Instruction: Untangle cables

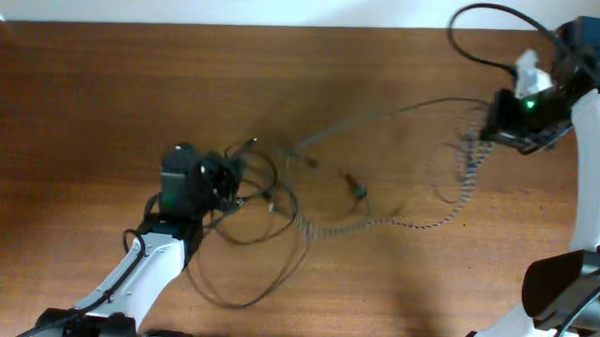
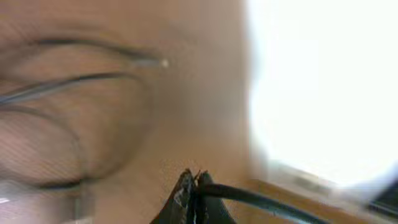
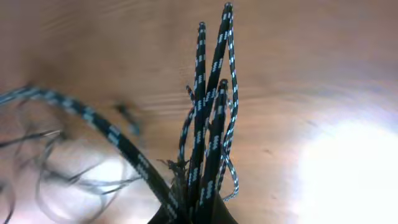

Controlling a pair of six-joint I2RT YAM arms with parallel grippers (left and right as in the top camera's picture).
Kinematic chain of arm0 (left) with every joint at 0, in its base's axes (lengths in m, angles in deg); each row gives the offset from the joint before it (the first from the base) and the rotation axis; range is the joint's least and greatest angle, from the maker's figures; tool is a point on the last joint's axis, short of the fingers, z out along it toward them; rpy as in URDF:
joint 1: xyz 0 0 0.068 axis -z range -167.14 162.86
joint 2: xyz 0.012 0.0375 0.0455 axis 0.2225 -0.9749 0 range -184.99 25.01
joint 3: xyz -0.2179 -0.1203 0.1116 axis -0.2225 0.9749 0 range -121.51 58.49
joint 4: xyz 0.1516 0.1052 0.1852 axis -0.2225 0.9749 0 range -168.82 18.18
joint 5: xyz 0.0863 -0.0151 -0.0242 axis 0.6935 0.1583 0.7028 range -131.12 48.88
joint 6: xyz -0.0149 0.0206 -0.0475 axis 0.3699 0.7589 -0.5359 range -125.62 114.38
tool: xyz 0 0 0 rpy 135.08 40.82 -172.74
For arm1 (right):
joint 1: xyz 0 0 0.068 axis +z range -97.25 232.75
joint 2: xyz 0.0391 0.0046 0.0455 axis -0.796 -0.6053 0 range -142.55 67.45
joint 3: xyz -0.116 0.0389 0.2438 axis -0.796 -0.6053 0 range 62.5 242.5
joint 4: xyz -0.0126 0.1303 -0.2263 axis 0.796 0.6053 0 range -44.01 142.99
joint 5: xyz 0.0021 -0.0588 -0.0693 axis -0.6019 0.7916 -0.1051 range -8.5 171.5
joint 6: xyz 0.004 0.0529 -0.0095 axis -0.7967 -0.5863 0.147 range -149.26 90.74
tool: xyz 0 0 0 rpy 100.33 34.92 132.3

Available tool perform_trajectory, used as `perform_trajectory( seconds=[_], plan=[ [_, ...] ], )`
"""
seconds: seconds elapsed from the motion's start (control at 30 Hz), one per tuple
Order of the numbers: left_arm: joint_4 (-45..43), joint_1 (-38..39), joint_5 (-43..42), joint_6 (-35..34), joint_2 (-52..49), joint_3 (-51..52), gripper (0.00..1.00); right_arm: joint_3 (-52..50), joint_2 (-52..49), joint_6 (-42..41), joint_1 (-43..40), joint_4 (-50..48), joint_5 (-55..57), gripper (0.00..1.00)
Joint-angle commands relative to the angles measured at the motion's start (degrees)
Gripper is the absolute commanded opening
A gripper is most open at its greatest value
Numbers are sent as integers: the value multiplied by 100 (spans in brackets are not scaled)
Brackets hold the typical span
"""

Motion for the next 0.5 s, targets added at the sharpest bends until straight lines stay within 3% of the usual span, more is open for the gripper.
perform_trajectory(
  seconds=[0.0,0.03,0.07,0.1,0.13,0.2,0.27,0.3,0.33,0.37,0.4,0.43,0.47],
  plan=[
    [-3818,-861,-1696,-990,94,-68,0,48,179,-813,-151,-39,866,4],
    [-5211,-1023,-2686,721,92,-68,0,48,179,-723,-140,-90,-63,4],
    [-4920,-933,-3648,1784,92,-68,0,48,179,448,-57,-168,-1825,4],
    [-1397,-275,-2391,2312,81,-68,0,48,179,3550,264,507,-4920,4],
    [-114,120,-1064,2033,52,-68,0,48,179,4811,535,1016,-5064,4],
    [514,669,175,1469,48,-68,0,48,179,5268,883,1202,-4865,4],
    [527,715,643,1425,48,-68,0,48,179,5060,866,1110,-4111,4],
    [533,588,643,1427,48,-68,0,48,179,4459,750,863,-3755,4],
    [649,382,634,1427,48,-68,0,48,179,3296,599,330,-2896,5],
    [782,225,144,1429,61,-68,0,46,173,1513,533,-201,-1244,28],
    [778,129,-219,1436,142,-70,0,46,170,616,531,-330,-105,32],
    [778,46,-203,1624,398,-70,0,46,168,-50,531,-323,774,37],
    [761,-42,-184,1832,903,-70,0,46,166,-258,529,-326,1073,58]
  ],
)
